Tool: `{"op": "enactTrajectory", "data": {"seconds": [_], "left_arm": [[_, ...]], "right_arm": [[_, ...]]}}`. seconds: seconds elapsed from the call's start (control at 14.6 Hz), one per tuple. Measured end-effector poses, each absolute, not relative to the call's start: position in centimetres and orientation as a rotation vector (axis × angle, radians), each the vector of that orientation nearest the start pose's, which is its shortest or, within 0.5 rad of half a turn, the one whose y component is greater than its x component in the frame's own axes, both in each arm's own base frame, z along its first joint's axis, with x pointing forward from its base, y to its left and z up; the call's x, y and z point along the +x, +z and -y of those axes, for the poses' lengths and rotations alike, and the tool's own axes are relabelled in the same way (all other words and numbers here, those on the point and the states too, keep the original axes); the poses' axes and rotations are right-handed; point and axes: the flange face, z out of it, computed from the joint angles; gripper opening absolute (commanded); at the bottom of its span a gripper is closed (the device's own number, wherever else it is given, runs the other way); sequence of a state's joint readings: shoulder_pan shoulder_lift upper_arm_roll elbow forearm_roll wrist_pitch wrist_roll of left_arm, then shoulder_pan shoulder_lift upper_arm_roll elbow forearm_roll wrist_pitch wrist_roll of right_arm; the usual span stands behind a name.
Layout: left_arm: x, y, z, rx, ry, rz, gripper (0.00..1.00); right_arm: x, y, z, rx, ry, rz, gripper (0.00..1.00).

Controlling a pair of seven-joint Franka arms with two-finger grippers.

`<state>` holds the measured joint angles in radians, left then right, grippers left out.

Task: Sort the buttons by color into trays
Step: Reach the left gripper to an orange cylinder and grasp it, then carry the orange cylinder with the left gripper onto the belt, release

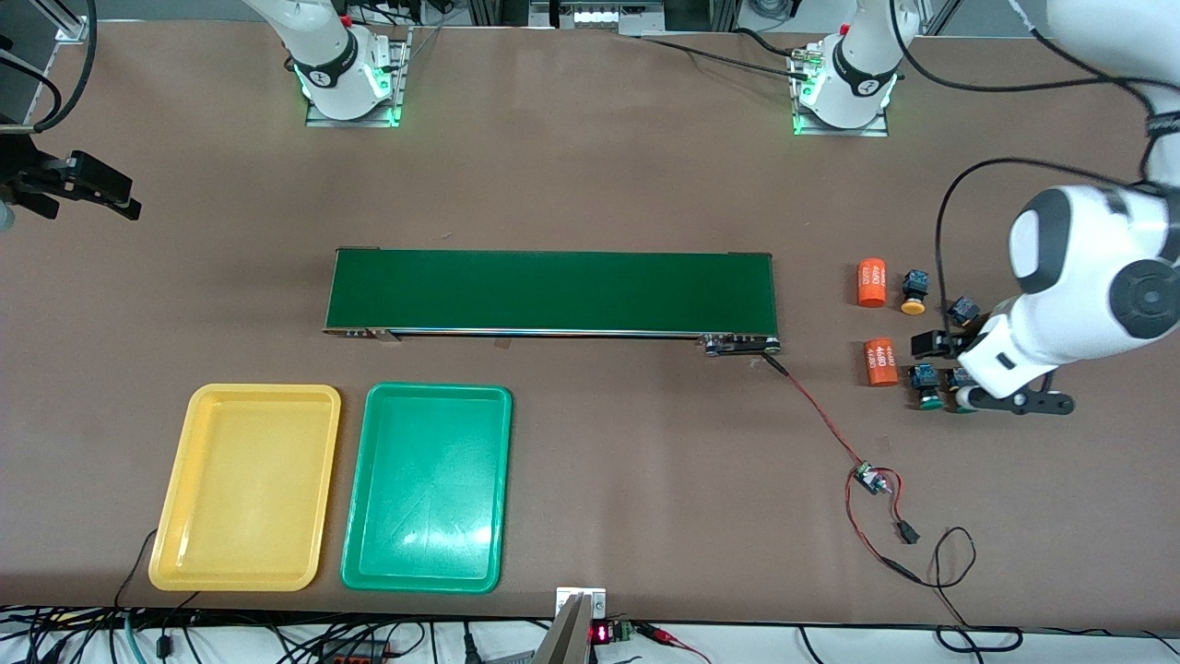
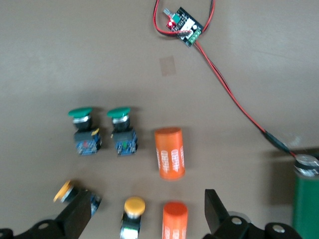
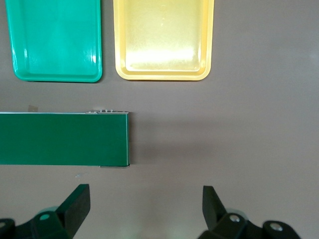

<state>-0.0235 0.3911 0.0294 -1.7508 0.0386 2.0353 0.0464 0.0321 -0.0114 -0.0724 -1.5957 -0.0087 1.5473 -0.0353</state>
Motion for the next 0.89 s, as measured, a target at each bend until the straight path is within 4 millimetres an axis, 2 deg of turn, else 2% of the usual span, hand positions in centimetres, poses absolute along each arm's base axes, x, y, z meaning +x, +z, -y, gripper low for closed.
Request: {"op": "enactTrajectory", "data": {"seconds": [0.21,0.41,0.55,0.69,0.89], "left_arm": [[62.6,28.5,-0.4,-3.1,0.025,-0.105,1.0],[60.0,23.1,-0.3,-3.102,-0.069,-0.115,1.0],[58.4,20.5,-0.1,-3.104,-0.092,-0.122,0.96],[57.6,19.4,0.1,-3.106,-0.079,-0.128,0.86],[57.2,18.2,0.1,-3.107,-0.048,-0.129,0.48]], "right_arm": [[54.8,61.7,2.3,-3.148,0.057,-0.008,1.0],[54.8,61.7,2.3,-3.148,0.051,-0.008,1.0],[54.8,61.7,2.3,-3.148,0.051,-0.008,1.0],[54.8,61.7,2.3,-3.148,0.051,-0.008,1.0],[54.8,61.7,2.3,-3.148,0.053,-0.008,1.0]]}}
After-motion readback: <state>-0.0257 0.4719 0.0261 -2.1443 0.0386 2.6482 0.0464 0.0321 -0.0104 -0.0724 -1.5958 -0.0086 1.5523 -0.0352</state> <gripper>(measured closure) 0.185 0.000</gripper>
